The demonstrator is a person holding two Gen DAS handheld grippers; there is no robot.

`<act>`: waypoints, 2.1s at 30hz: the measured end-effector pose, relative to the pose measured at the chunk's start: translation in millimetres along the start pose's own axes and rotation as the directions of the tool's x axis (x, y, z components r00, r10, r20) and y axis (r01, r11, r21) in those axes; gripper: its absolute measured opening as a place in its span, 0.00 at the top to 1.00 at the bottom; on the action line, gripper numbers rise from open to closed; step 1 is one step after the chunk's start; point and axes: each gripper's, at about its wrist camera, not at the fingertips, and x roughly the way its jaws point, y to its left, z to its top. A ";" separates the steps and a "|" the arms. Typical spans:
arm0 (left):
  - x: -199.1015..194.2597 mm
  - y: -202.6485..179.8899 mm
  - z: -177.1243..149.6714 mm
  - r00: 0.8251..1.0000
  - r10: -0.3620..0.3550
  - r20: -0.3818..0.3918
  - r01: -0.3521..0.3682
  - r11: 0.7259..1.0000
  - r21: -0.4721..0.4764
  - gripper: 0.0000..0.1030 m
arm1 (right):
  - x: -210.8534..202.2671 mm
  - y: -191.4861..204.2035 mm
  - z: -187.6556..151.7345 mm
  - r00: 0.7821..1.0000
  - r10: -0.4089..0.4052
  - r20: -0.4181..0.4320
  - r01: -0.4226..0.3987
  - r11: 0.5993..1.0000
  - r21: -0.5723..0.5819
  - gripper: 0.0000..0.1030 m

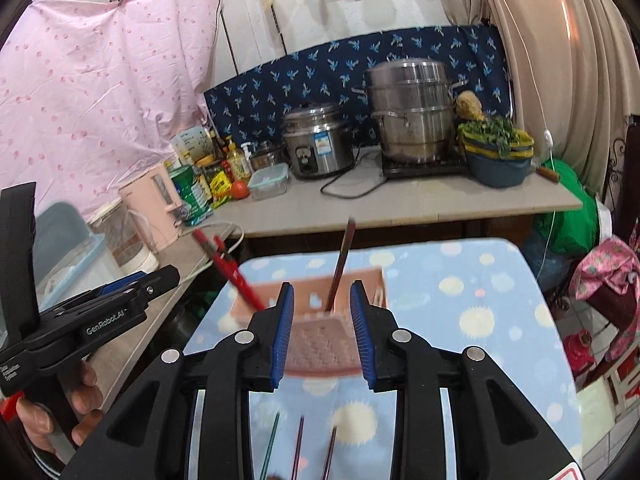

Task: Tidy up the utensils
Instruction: 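Move both open grippers back over the remaining utensils, then grasp the green chopstick with the left gripper while the right grasps a dark red chopstick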

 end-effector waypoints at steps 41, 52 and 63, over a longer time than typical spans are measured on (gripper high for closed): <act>-17.6 7.9 -240.4 0.939 0.078 -0.335 -0.063 0.996 0.058 0.52 | -8.8 15.4 -255.7 0.928 -0.092 -0.361 0.054 0.992 -0.115 0.78; -17.5 7.1 -258.0 0.927 0.053 -0.372 -0.034 0.998 0.057 0.52 | -11.3 17.1 -264.1 0.932 -0.121 -0.340 0.069 0.984 -0.162 0.88; -18.9 -4.2 -273.5 0.920 0.010 -0.392 0.020 0.997 0.072 0.53 | -16.2 8.0 -264.8 0.936 -0.110 -0.335 0.070 0.989 -0.130 0.93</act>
